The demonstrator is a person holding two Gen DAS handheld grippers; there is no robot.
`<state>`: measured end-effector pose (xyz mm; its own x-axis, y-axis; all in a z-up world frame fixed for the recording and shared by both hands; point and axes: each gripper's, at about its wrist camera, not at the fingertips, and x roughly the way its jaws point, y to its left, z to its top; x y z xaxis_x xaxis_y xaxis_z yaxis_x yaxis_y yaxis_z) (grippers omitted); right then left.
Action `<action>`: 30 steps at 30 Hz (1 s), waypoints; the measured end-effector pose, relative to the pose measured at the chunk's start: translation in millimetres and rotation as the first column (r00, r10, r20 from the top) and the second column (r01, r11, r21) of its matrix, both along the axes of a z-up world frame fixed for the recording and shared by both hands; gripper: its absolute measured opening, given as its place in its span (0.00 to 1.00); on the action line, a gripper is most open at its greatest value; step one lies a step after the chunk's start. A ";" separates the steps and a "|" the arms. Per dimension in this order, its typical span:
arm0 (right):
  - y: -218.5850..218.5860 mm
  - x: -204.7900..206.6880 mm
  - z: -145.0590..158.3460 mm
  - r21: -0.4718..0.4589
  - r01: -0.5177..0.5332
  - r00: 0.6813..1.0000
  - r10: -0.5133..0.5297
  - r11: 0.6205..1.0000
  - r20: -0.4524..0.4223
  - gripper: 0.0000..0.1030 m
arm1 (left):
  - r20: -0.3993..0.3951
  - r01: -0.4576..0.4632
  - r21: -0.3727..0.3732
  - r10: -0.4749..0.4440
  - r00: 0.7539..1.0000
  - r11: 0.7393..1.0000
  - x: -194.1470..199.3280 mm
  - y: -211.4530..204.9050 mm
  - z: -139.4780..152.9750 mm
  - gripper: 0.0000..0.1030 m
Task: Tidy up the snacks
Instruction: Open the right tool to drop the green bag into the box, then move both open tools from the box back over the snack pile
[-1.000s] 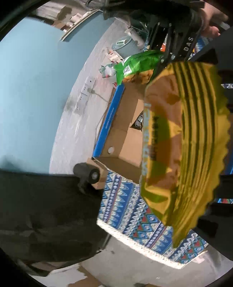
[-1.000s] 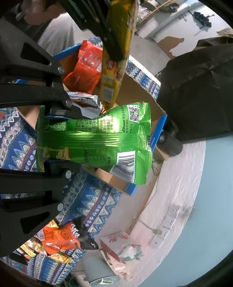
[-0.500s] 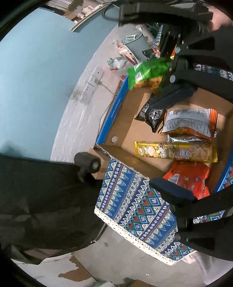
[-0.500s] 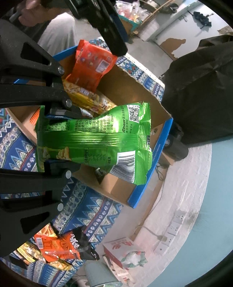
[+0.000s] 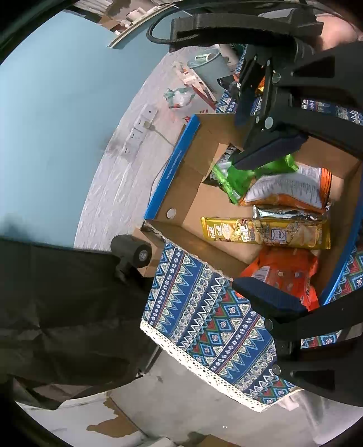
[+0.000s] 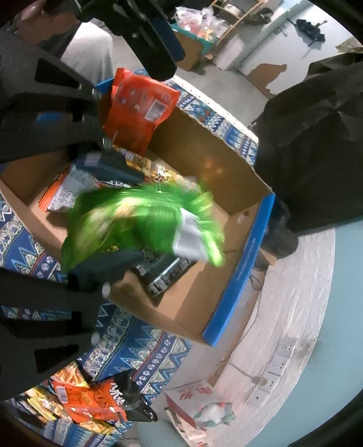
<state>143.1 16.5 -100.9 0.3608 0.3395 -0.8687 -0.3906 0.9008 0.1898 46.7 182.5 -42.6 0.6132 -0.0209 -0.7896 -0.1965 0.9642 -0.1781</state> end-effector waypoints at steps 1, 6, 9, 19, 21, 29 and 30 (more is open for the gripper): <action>-1.5 -0.3 1.1 -0.002 0.003 1.000 -0.003 1.000 0.004 0.57 | 0.000 0.003 0.002 -0.003 1.000 1.000 0.2 -1.2 0.3 0.78; -15.2 -4.3 7.4 -0.015 0.025 0.999 -0.025 1.000 0.021 0.63 | -0.002 0.034 0.014 -0.034 0.999 0.999 1.3 -14.7 2.0 0.78; -27.0 -7.8 10.8 -0.040 0.034 0.999 -0.032 0.999 0.035 0.66 | -0.002 0.060 0.027 -0.060 0.998 0.998 2.1 -26.3 2.7 0.78; -73.5 -24.8 25.2 -0.118 0.071 0.994 -0.060 0.991 0.094 0.70 | -0.011 0.174 0.094 -0.174 0.985 0.980 4.5 -79.4 3.7 0.78; -83.1 -28.6 27.8 -0.131 0.074 0.993 -0.060 0.989 0.103 0.71 | -0.018 0.199 0.106 -0.198 0.980 0.974 5.2 -90.5 2.6 0.78; -132.1 -42.5 30.5 -0.152 0.113 0.989 -0.097 0.982 0.108 0.71 | -0.042 0.297 0.152 -0.294 0.955 0.943 5.2 -139.7 0.0 0.78; -139.2 -44.4 30.5 -0.155 0.121 0.989 -0.105 0.981 0.107 0.71 | -0.043 0.308 0.156 -0.305 0.951 0.938 4.9 -144.7 0.1 0.78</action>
<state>98.7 -122.7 -70.4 0.4749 0.1509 -0.8670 -0.2940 0.9558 0.0053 51.6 37.8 -42.5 0.5827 -0.0790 -0.8088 0.1113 0.9936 -0.0168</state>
